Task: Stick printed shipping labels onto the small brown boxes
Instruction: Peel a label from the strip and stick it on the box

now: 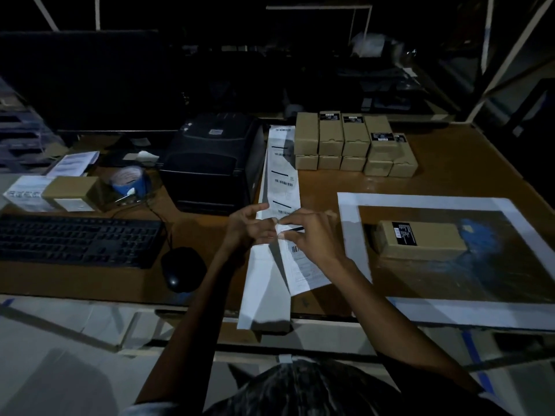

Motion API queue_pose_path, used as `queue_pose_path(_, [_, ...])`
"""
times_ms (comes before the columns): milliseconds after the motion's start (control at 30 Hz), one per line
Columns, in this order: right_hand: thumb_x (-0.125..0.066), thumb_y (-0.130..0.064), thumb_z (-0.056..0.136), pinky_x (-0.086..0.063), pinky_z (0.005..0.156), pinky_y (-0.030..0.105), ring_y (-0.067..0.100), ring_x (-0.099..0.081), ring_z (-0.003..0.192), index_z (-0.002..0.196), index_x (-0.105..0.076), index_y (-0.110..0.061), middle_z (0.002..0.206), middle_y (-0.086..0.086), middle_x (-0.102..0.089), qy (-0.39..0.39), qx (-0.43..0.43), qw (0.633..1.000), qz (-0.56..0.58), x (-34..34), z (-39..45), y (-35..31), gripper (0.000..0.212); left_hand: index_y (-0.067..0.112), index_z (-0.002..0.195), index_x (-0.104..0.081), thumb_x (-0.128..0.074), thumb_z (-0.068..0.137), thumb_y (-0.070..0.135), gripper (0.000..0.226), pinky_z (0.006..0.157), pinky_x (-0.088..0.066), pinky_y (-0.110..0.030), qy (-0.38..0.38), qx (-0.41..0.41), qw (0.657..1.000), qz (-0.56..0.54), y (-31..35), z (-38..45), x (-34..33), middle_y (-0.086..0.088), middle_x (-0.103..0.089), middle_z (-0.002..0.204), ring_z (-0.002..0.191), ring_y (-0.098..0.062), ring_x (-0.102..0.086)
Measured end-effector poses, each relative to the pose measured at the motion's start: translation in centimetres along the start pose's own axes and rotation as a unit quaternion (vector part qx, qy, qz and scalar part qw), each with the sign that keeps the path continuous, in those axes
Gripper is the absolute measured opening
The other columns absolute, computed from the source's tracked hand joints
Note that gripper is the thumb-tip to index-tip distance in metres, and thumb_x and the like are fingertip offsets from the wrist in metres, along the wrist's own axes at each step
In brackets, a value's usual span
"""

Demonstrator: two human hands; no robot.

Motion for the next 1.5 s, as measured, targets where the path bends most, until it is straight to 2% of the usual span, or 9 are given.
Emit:
queue_pose_path(100, [-0.081,-0.031,0.081,-0.044,0.092,0.053,0.01,-0.067,0.1,0.109,-0.077,-0.029,0.11,-0.01,-0.074,-0.014,0.044,0.999,0.025,-0.2,0.4,0.6,0.029,0.018,0.118,-0.062,-0.073,0.086,0.003,0.037,0.066,-0.061,-0.033,0.005,-0.003,1.0,-0.024,-0.1,0.3,0.1,-0.021,-0.072,0.106,0.079,-0.028,-0.075])
queue_pose_path(233, [-0.08,-0.027,0.083,-0.04,0.089,0.04,0.014,-0.07,0.096,0.109,-0.078,-0.024,0.109,-0.005,-0.076,-0.004,0.116,0.993,0.001,-0.2,0.9,0.9,0.026,0.018,0.122,-0.059,-0.074,0.085,0.005,0.042,0.072,-0.062,-0.037,0.019,0.002,0.999,-0.032,-0.1,0.7,-0.3,-0.021,-0.072,0.109,0.078,-0.027,-0.075])
queue_pose_path(333, [-0.08,-0.017,0.084,-0.051,0.087,0.035,0.015,-0.071,0.096,0.109,-0.078,-0.014,0.109,0.002,-0.076,-0.029,0.156,0.987,0.036,-0.5,1.5,1.3,0.025,0.018,0.126,-0.058,-0.078,0.083,0.01,0.048,0.077,-0.062,-0.042,0.025,0.009,0.999,-0.023,-0.1,0.8,-0.2,-0.02,-0.072,0.109,0.081,-0.028,-0.075])
queue_pose_path(700, [-0.081,-0.01,0.081,-0.052,0.08,0.023,0.005,-0.066,0.089,0.087,-0.076,-0.018,0.092,-0.009,-0.07,-0.133,0.038,0.974,0.179,-0.3,3.0,1.7,0.011,0.014,0.136,-0.055,-0.075,0.084,0.005,0.056,0.077,-0.06,-0.039,0.019,0.018,0.999,-0.019,-0.6,0.3,-0.7,-0.014,-0.074,0.111,0.094,-0.031,-0.074])
queue_pose_path(800, [-0.081,-0.007,0.079,-0.053,0.083,0.026,0.008,-0.067,0.091,0.085,-0.076,-0.016,0.093,-0.005,-0.072,-0.123,0.03,0.97,0.207,-0.7,2.9,1.9,0.011,0.014,0.134,-0.056,-0.072,0.086,0.003,0.052,0.074,-0.06,-0.036,0.037,0.016,0.999,-0.026,-0.7,0.3,-0.7,-0.017,-0.071,0.114,0.095,-0.031,-0.073])
queue_pose_path(1000, [-0.081,0.003,0.075,-0.047,0.087,0.011,-0.002,-0.066,0.097,0.08,-0.077,-0.006,0.1,-0.001,-0.073,-0.066,0.061,0.962,0.257,-0.7,2.7,1.7,0.012,0.014,0.124,-0.062,-0.077,0.082,0.003,0.046,0.079,-0.061,-0.045,0.075,0.022,0.995,-0.055,-0.9,0.4,-0.5,-0.016,-0.076,0.099,0.088,-0.033,-0.074])
queue_pose_path(1167, [-0.083,-0.006,0.073,-0.042,0.093,0.019,0.001,-0.06,0.103,0.076,-0.077,-0.015,0.101,-0.011,-0.072,-0.063,0.072,0.967,0.236,0.2,2.4,2.4,0.012,0.013,0.107,-0.066,-0.07,0.083,-0.008,0.032,0.055,-0.055,-0.023,0.075,-0.014,0.995,-0.058,-1.0,-0.2,0.3,-0.002,-0.076,0.087,0.072,-0.014,-0.073])
queue_pose_path(1367, [-0.078,0.001,0.079,-0.041,0.094,0.019,-0.004,-0.061,0.098,0.076,-0.074,-0.012,0.097,-0.014,-0.072,-0.086,0.037,0.956,0.279,1.4,0.9,3.3,0.014,-0.01,0.108,-0.065,-0.066,0.088,-0.007,0.021,0.054,-0.051,-0.02,0.072,-0.044,0.995,0.044,-1.9,-0.1,0.7,-0.015,-0.071,0.085,0.067,-0.011,-0.07])
queue_pose_path(1500, [-0.075,0.0,0.082,-0.046,0.097,0.035,0.011,-0.062,0.106,0.078,-0.072,-0.013,0.097,-0.012,-0.074,-0.123,0.003,0.951,0.285,2.0,-0.1,4.1,0.013,0.006,0.09,-0.073,-0.069,0.087,-0.005,0.012,0.07,-0.055,-0.032,0.079,-0.069,0.983,0.148,-3.2,0.5,1.0,-0.016,-0.073,0.085,0.079,-0.023,-0.068])
Point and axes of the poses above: each hand's wrist, its own z-axis towards the middle knuckle, its own x-axis out of the back of the hand, y = z × x, the point moved 2 cm from there along z, towards the middle knuckle
